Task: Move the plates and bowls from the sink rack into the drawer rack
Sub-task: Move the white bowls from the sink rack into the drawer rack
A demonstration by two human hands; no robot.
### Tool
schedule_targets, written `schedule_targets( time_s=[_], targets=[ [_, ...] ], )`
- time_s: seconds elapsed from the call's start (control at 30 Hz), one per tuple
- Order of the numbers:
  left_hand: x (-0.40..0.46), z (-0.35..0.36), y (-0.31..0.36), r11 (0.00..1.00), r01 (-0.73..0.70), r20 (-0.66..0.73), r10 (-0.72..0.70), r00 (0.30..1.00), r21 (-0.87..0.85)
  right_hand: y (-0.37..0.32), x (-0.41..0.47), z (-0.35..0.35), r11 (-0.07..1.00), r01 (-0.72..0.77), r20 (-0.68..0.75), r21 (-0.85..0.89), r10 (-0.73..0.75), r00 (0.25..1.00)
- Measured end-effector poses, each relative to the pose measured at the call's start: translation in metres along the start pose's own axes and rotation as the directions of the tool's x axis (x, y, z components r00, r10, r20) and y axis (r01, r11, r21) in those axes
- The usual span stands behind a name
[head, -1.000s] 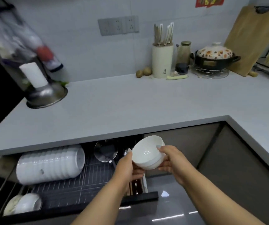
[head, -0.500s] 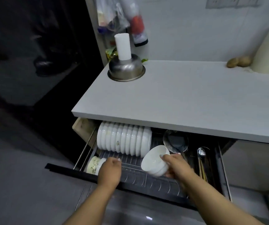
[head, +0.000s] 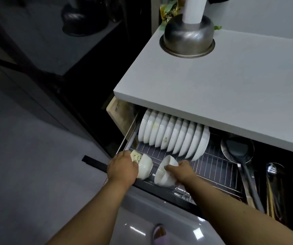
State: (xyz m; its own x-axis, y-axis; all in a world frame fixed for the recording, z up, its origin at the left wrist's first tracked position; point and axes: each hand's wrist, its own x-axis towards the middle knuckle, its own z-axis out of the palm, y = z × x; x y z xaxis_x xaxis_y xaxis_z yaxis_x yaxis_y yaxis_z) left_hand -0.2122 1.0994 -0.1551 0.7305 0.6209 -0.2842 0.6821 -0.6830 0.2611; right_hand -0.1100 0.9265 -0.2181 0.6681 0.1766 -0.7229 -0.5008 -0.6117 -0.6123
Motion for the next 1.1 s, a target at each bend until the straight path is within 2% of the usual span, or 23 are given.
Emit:
schedule_targets(
  time_s=[0.17, 0.4, 0.67, 0.8, 0.97, 1.1],
  targets=[
    [0.013, 0.006, -0.002, 0.99, -0.079, 0.01, 0.078, 0.997, 0.115, -0.008, 0.027, 0.026, 0.976, -0.064, -0.027, -0.209, 0.059, 0.998],
    [0.012, 0.01, -0.007, 0.992, -0.095, -0.023, 0.097, 0.995, 0.078, -0.021, 0.04, 0.058, 0.915, -0.09, -0.048, -0.394, 0.078, 0.996],
    [0.011, 0.013, -0.01, 0.99, -0.132, -0.092, 0.136, 0.986, 0.052, -0.014, 0.06, 0.088, 0.937, -0.166, 0.008, -0.308, 0.177, 0.984],
    [0.011, 0.013, -0.01, 0.989, -0.133, -0.089, 0.138, 0.986, 0.064, -0.014, 0.061, 0.085, 0.926, -0.16, -0.001, -0.341, 0.17, 0.985],
    [0.013, 0.009, -0.008, 0.992, -0.103, -0.014, 0.104, 0.994, 0.077, -0.014, 0.054, 0.067, 0.945, -0.083, 0.034, -0.317, 0.099, 0.995],
    [0.012, 0.005, -0.005, 0.99, -0.102, 0.029, 0.1, 0.995, 0.093, -0.019, 0.028, 0.037, 0.974, 0.039, 0.021, -0.223, -0.035, 0.999]
  ],
)
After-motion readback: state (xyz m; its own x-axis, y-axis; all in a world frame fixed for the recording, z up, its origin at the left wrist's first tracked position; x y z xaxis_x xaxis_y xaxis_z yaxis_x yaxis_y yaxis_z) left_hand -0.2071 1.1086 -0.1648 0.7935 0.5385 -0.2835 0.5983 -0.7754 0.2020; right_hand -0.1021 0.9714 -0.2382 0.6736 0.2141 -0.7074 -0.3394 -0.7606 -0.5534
